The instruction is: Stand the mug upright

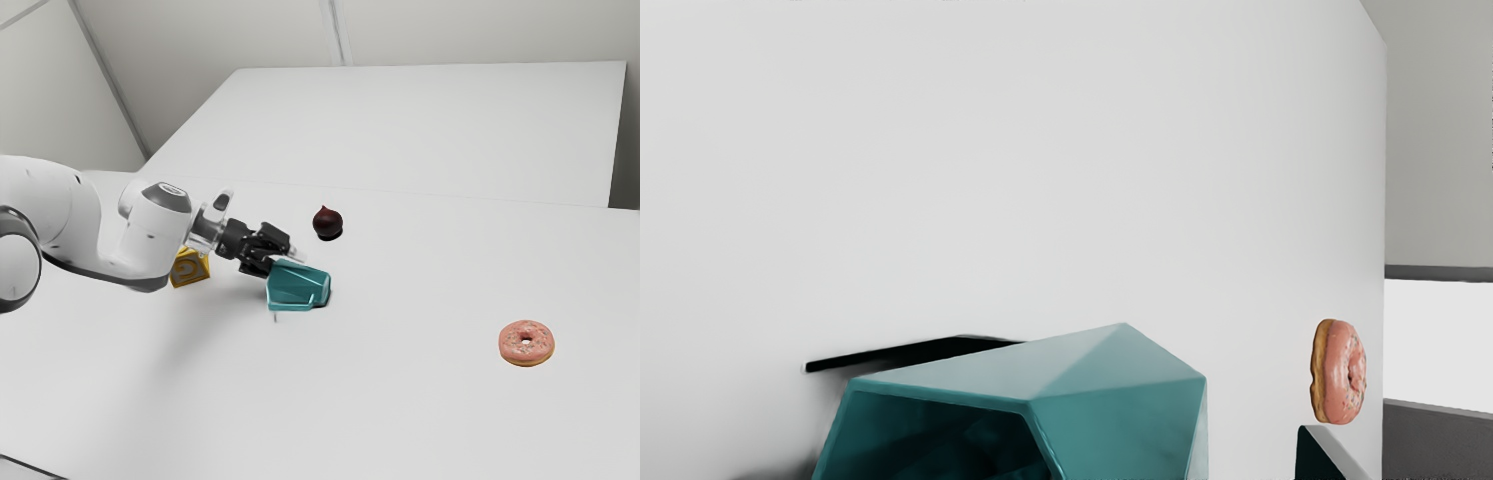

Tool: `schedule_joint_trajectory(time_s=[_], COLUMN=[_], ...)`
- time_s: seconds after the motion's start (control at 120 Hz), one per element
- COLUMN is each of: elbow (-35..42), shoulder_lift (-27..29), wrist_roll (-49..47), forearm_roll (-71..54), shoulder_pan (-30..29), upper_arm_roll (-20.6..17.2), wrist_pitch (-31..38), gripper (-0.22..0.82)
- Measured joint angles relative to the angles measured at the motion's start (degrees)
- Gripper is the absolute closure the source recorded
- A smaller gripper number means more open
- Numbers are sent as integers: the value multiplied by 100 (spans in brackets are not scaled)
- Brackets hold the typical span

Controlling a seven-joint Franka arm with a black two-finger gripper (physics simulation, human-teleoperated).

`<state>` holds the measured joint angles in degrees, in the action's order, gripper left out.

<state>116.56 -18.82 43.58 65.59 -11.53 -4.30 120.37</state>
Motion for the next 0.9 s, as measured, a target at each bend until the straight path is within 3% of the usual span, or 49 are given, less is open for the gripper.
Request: schedule_joint_trajectory(time_s=[0.142, 0.25, 0.467, 0.9], elbow=[0, 0, 64, 188], shoulder_lift=[5, 8, 159, 1036], wrist_roll=[196, 315, 471, 441], forearm_roll=[24, 27, 16, -562], shoulder_pan=[5, 12, 42, 195], upper_arm_roll=[0, 0, -9, -4], wrist_pitch=[-13, -15, -11, -108], gripper=[56, 66, 74, 78])
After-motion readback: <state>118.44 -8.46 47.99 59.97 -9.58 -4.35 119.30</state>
